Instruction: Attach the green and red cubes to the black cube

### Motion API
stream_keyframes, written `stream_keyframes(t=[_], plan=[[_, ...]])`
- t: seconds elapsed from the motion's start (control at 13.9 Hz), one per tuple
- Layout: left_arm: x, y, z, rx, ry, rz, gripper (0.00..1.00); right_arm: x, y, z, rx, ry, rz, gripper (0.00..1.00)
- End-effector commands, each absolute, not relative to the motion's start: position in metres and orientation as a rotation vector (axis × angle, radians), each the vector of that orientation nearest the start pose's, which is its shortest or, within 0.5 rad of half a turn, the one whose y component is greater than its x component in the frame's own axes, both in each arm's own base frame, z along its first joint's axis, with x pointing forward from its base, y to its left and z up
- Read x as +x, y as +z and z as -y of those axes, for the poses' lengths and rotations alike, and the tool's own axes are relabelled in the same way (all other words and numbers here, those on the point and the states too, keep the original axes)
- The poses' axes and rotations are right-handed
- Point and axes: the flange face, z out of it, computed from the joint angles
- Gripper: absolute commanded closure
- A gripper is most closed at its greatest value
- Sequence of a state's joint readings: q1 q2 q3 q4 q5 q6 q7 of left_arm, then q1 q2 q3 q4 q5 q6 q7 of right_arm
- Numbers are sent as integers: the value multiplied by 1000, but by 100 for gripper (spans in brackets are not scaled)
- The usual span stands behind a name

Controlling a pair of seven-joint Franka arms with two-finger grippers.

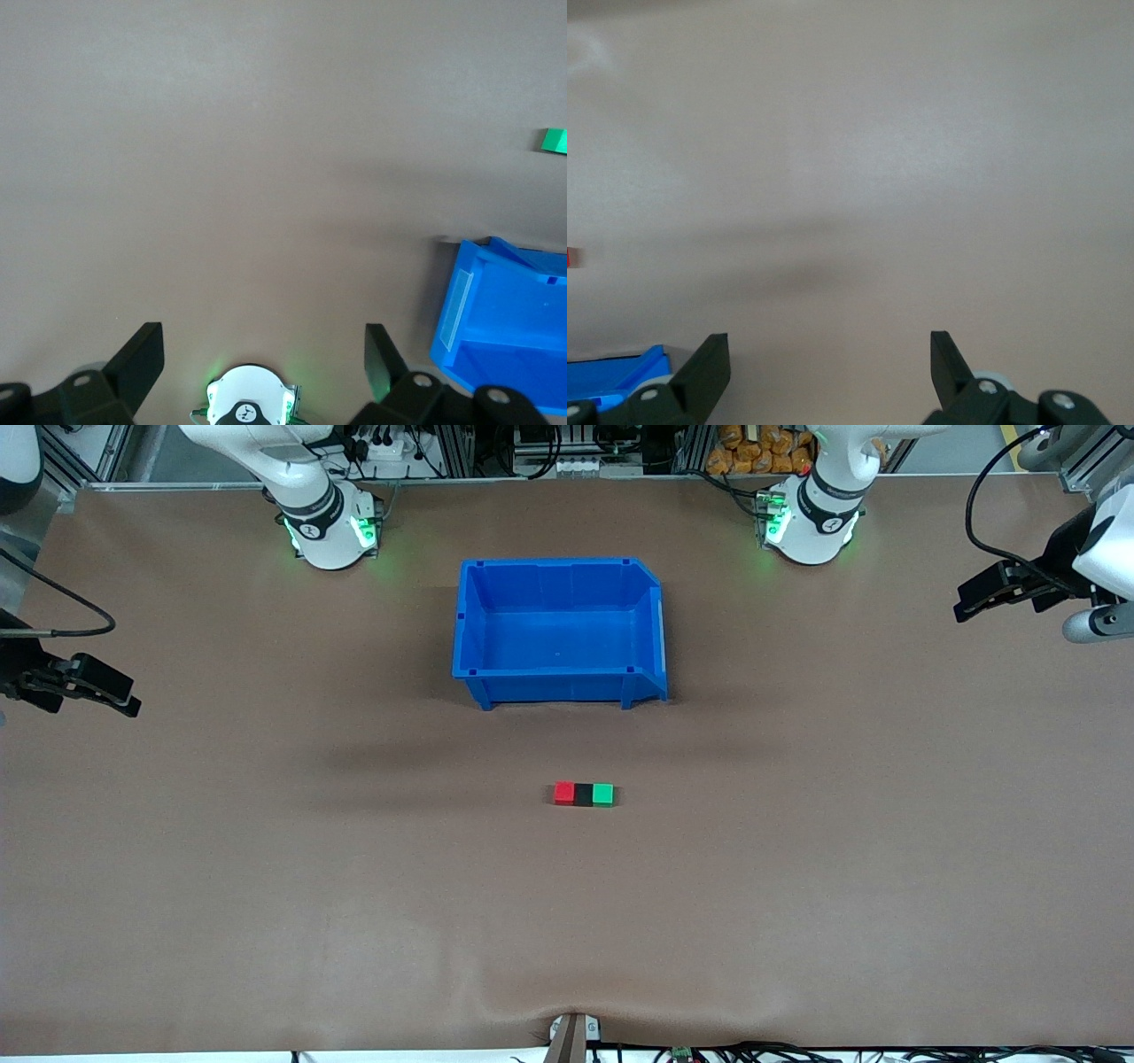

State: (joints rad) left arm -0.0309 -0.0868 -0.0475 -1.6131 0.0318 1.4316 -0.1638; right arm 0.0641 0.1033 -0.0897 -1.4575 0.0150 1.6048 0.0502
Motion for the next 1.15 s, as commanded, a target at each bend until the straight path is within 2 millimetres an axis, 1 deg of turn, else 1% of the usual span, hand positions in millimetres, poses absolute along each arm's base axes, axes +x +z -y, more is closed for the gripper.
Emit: stream_keyframes(t=[0.0,0.22,0.5,0.72,0.86,1.08], plan=[[500,640,48,-3080,175,69,0,587,628,12,-3147,-71,-122,0],[497,639,51,-3074,211,27,0,587,626,16,-3146,-64,-134,0],[499,638,57,-3066,203,-30,0,586,622,19,-3143,-37,-153,0],[511,652,58,-3077,152,-21,0,583,622,22,-3143,-1,-161,0],[511,655,60,-3078,139,-16,0,581,621,25,-3141,28,-168,0],[515,646,59,-3075,170,-12,0,582,617,23,-3132,36,-170,0]])
